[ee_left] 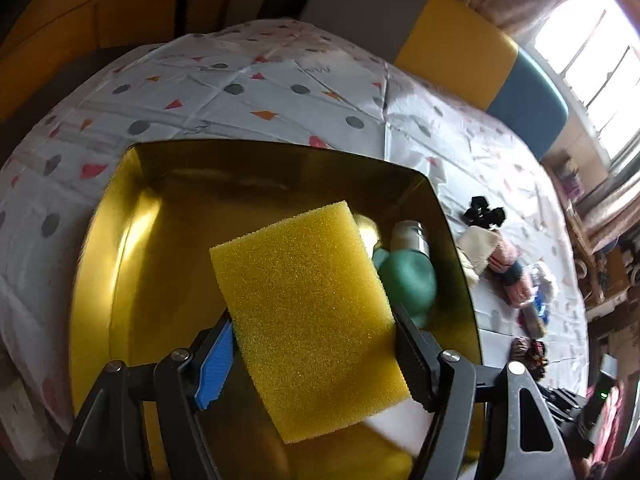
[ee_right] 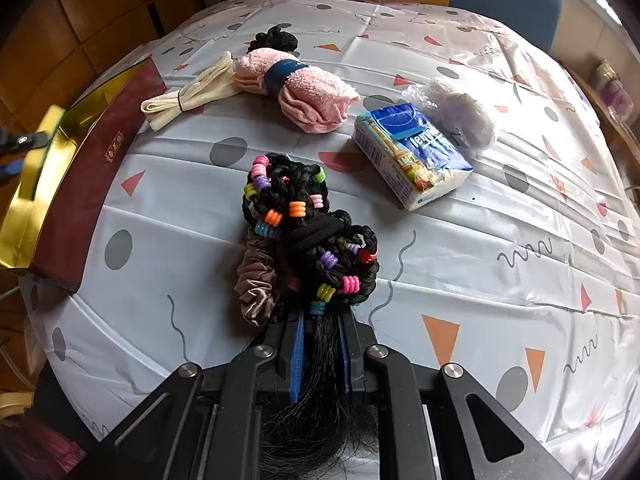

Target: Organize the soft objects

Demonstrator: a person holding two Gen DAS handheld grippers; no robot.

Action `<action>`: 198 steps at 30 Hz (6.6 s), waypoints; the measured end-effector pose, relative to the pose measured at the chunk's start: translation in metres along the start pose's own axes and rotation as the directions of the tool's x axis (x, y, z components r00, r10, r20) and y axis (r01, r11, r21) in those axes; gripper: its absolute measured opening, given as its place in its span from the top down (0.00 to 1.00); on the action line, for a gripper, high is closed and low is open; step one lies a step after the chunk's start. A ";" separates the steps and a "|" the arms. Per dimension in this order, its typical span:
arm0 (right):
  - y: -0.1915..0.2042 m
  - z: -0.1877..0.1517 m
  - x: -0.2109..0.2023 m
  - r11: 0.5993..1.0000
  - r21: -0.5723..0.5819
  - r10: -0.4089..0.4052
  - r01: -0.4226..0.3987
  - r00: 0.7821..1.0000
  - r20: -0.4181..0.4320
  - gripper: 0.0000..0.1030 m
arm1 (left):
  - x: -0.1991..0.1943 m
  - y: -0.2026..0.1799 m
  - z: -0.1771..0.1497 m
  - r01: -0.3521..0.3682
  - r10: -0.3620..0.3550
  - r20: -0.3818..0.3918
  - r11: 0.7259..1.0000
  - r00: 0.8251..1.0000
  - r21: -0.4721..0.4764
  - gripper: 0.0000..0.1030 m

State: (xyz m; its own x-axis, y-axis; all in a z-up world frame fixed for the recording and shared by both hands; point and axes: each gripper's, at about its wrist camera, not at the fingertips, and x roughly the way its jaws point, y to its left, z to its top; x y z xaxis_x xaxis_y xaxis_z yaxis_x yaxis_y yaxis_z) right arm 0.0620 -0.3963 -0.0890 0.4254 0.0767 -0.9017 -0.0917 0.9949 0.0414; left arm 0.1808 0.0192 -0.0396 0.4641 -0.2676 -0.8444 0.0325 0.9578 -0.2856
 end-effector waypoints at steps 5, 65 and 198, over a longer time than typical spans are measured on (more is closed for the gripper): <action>0.001 0.000 0.000 1.000 -0.003 0.001 -0.001 1.000 0.001 0.86 | 0.033 -0.015 0.021 -0.075 0.077 -0.023 0.994 0.997 0.074 0.26; -0.060 0.000 -0.019 0.962 0.271 -0.021 0.006 0.998 0.052 0.87 | -0.080 -0.021 -0.118 -0.168 0.139 0.226 0.979 0.964 0.114 0.17; -0.074 0.005 -0.062 0.863 0.506 -0.158 0.004 0.952 0.261 0.01 | -0.089 -0.087 -0.132 -0.098 0.030 0.227 0.950 0.974 0.297 0.18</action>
State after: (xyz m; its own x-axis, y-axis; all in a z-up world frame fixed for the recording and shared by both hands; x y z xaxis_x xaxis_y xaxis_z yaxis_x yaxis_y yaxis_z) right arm 0.0472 -0.4742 -0.0342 0.6544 -0.0670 -0.7532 0.3783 0.8914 0.2494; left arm 0.0201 -0.0540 0.0008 0.6535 -0.2080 -0.7278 0.2482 0.9672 -0.0536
